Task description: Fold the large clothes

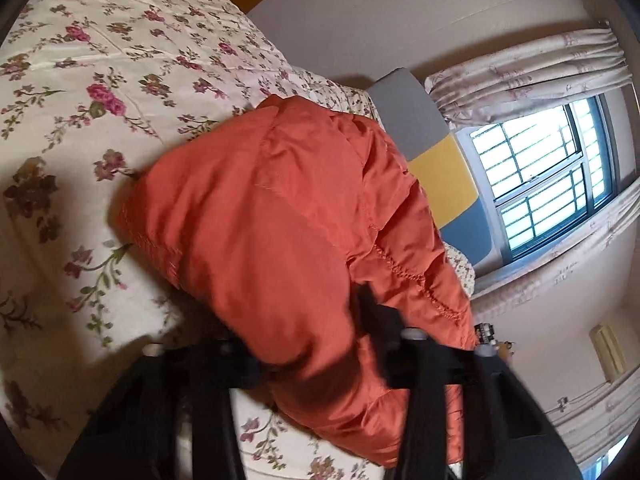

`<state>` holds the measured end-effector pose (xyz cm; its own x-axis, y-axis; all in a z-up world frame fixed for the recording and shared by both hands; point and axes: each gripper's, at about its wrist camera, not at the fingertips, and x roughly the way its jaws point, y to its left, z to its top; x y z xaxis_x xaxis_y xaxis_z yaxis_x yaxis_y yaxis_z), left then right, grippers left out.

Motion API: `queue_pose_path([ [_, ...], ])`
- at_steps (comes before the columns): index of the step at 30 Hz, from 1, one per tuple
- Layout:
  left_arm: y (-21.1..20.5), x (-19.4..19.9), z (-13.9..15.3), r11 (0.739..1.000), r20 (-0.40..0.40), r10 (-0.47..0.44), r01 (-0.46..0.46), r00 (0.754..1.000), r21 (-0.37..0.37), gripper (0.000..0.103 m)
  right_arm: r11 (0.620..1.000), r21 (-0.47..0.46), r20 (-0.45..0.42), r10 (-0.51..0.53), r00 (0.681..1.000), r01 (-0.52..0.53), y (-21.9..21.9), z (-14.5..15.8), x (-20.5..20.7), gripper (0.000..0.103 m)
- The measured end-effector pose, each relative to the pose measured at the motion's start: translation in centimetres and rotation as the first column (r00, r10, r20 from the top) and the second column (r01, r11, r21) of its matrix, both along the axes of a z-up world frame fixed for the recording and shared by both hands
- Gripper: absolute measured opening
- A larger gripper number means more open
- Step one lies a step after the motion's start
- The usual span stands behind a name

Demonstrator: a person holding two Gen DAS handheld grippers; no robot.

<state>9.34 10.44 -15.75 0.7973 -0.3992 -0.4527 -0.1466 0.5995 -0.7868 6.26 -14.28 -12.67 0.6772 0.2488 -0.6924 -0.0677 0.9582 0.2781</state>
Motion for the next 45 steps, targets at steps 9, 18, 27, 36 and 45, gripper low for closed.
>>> queue_pose_path([
  [9, -3.7, -0.9, 7.0, 0.972, 0.214, -0.097, 0.046, 0.972, 0.230, 0.019, 0.998, 0.057, -0.018, -0.014, 1.000, 0.015, -0.9, 0.1, -0.1, 0.008],
  [18, -11.5, -1.9, 13.7, 0.858, 0.375, -0.353, 0.136, 0.857, 0.496, 0.019, 0.979, 0.201, -0.025, -0.017, 1.000, 0.021, -4.7, 2.0, -1.0, 0.032],
  [27, -16.5, -2.3, 15.0, 0.752, 0.400, -0.484, 0.136, 0.778, 0.645, 0.019, 0.906, -0.020, -0.034, -0.424, 0.905, 0.423, -15.8, 4.5, -4.4, 0.039],
  [36, -22.3, -3.9, 15.5, 0.636, 0.396, -0.644, 0.169, 0.654, 0.753, 0.019, 0.924, 0.071, -0.077, -0.370, 0.926, 0.376, -17.8, 2.2, -5.2, 0.046],
  [45, -29.0, -4.1, 13.8, 0.563, 0.347, -0.755, 0.281, 0.556, 0.777, 0.019, 0.881, 0.146, -0.026, -0.452, 0.891, 0.451, -21.9, 5.6, -9.2, 0.055],
])
